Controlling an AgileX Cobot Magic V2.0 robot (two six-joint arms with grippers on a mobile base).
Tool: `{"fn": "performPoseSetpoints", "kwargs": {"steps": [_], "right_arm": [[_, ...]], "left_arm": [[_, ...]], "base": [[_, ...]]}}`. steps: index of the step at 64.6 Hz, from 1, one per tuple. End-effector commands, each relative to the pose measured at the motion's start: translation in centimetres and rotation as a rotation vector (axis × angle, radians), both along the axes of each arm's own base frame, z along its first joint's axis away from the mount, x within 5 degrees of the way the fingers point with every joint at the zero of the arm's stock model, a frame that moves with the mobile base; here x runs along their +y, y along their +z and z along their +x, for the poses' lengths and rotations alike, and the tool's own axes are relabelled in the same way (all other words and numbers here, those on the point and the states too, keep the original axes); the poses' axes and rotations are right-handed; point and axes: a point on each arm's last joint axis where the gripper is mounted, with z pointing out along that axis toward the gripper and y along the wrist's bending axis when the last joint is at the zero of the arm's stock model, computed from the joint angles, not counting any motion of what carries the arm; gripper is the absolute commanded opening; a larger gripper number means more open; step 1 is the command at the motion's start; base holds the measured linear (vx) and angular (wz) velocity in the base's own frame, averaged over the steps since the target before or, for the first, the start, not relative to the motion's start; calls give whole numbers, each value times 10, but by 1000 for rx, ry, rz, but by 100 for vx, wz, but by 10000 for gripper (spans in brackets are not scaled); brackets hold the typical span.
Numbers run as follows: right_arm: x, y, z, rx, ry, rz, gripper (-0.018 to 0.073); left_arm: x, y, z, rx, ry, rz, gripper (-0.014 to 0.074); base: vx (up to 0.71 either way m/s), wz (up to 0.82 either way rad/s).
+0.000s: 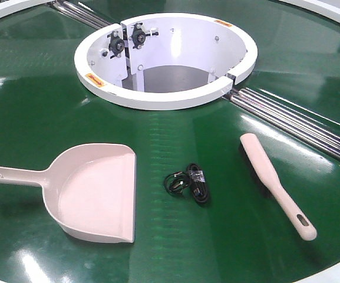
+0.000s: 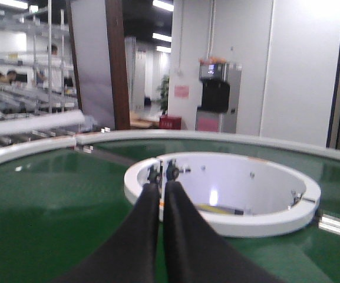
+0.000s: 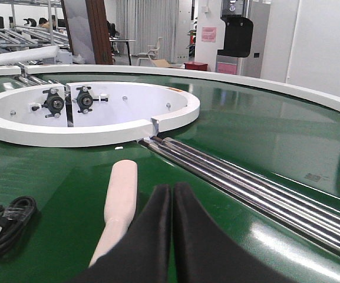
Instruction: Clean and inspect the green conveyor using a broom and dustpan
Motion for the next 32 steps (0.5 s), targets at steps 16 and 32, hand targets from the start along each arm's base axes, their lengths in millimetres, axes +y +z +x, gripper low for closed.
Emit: {"fn": "performPoseSetpoints", "kwargs": {"steps": [16,32], "right_arm": [[0,6,-1,-81,-4,1,-8],[0,6,-1,-81,-4,1,-8]], "left_arm": [[-5,20,59,349,4,28,-6],[-7,5,84,453,3,37,17]], "base": [[0,0],[0,0]]}}
